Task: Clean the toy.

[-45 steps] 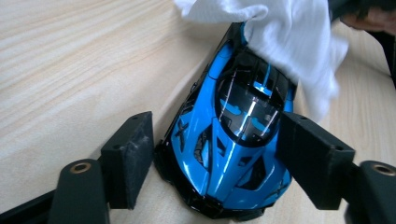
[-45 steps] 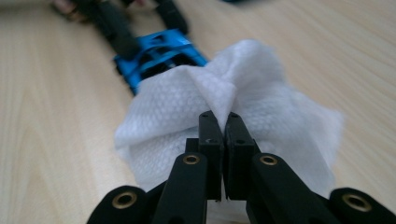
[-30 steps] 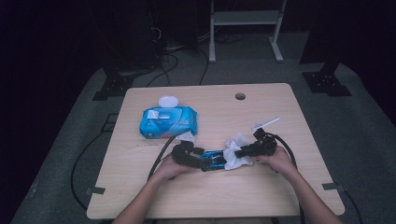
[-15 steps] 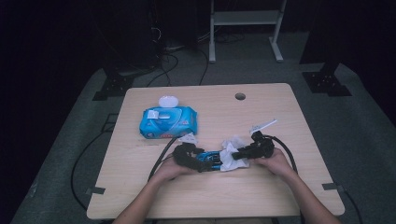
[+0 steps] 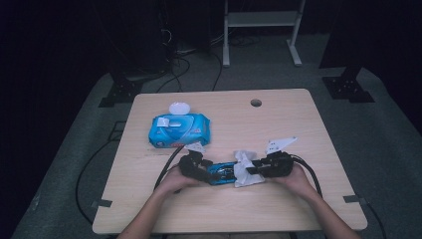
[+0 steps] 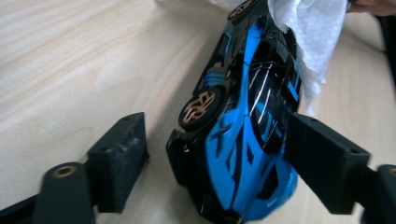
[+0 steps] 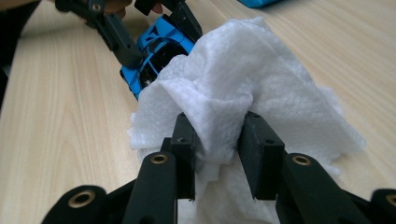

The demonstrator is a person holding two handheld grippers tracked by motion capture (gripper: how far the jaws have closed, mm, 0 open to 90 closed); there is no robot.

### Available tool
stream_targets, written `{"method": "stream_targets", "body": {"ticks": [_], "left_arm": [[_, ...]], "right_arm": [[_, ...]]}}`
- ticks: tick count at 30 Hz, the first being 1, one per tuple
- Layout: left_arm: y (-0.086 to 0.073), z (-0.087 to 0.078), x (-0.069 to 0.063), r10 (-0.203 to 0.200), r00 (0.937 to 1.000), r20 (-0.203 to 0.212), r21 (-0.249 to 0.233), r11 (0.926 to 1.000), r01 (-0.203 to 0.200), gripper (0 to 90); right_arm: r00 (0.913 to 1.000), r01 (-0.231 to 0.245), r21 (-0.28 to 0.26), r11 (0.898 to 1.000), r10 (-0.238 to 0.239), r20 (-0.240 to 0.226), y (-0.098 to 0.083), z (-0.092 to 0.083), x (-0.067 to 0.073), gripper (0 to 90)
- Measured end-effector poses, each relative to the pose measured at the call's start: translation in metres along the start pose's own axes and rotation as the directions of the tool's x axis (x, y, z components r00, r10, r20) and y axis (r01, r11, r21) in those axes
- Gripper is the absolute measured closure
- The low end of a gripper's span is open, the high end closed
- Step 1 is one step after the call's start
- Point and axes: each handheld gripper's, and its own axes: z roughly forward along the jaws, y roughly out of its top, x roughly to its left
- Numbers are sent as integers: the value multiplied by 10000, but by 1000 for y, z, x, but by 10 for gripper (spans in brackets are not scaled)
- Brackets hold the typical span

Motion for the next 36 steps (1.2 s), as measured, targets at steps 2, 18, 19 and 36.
{"method": "stream_targets", "body": {"ticks": [2,18,19,36], "left_arm": [[0,0,0,-26,10000,89,24,10000,26,240],[5,0,-29,2927,9527,-818,-427,9540,-2967,545],[5,0,-29,2927,9527,-818,-427,9540,-2967,547],[2,-4,-35,3583,9196,-1608,-624,9262,-3718,621]], "right_arm": [[9997,188,-38,9998,-187,132,-1,0,3,672],[9882,463,-390,9982,-400,1480,-4,-11,8,775],[9882,463,-390,9982,-400,1480,-4,-11,8,775],[9862,226,-120,9997,-203,1641,1,-23,15,736]]}}
